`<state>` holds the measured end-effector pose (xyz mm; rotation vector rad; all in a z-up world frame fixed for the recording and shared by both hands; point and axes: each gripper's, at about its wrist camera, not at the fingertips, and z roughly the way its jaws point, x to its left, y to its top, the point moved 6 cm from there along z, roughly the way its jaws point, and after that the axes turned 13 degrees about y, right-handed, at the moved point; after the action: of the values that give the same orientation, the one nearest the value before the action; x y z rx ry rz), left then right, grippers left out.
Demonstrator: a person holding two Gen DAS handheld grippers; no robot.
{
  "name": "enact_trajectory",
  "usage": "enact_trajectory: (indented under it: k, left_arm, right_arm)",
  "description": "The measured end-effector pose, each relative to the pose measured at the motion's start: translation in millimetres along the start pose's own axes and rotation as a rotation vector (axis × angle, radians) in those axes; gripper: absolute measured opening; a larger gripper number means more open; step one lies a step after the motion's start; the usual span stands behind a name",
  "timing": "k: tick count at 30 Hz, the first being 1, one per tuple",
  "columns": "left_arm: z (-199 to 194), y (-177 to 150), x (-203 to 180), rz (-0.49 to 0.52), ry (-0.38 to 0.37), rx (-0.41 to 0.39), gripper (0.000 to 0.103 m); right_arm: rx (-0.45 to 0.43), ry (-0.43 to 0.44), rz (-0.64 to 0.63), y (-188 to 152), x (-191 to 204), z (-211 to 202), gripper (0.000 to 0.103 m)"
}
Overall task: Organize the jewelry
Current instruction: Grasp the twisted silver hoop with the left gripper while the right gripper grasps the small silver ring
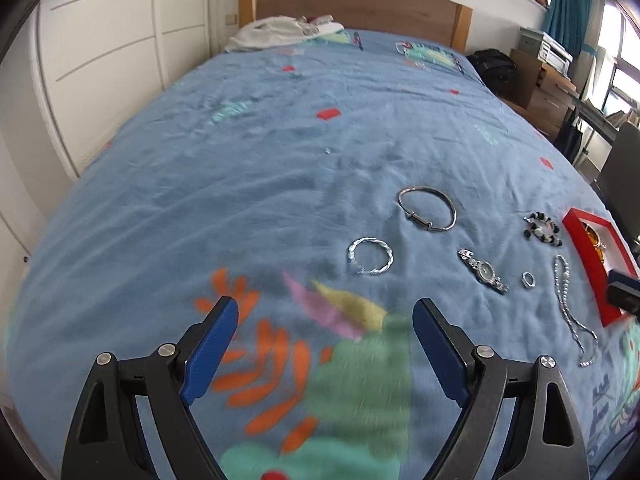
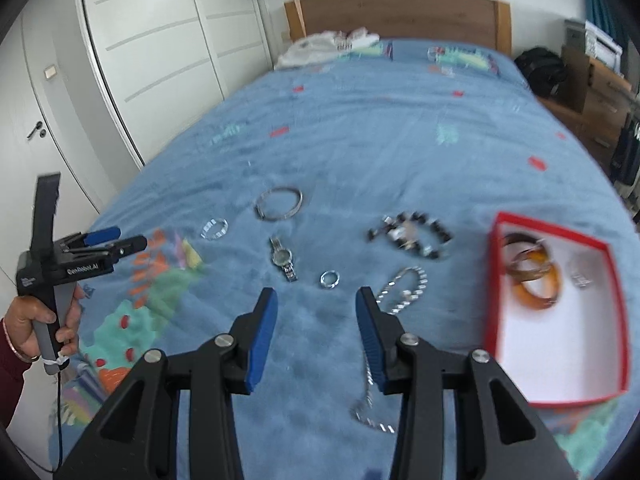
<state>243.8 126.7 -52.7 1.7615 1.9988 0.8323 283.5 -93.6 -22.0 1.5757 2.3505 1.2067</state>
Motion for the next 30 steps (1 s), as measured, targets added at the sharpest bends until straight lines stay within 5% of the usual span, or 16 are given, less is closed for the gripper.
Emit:
enact_trajectory:
  k: [15, 19, 26, 30]
  left_arm:
    - [81.5, 13.1, -38.8, 0.035, 0.026, 0.069, 0.08]
    - [83.5, 16.4, -43.4, 0.047, 0.019, 0.067, 0.068]
    - [86.0, 21.1, -43.7, 0.044, 0.011, 0.065, 0.038]
    - [81.9, 21.5, -44.8, 0.052, 0.005, 0.061, 0.038]
  right_arm:
    - [0.13, 0.004, -0.01, -5.1, -29.8, 92.6, 0.03]
    - [0.13, 0.013, -0.006, -3.1, -32.1, 98.8, 0.019]
    - [0.133, 0.019, -0.01, -0.6, -31.5, 104.6, 0.019]
    - [0.129, 0.021, -0.013, 2.2, -30.7, 104.5, 0.018]
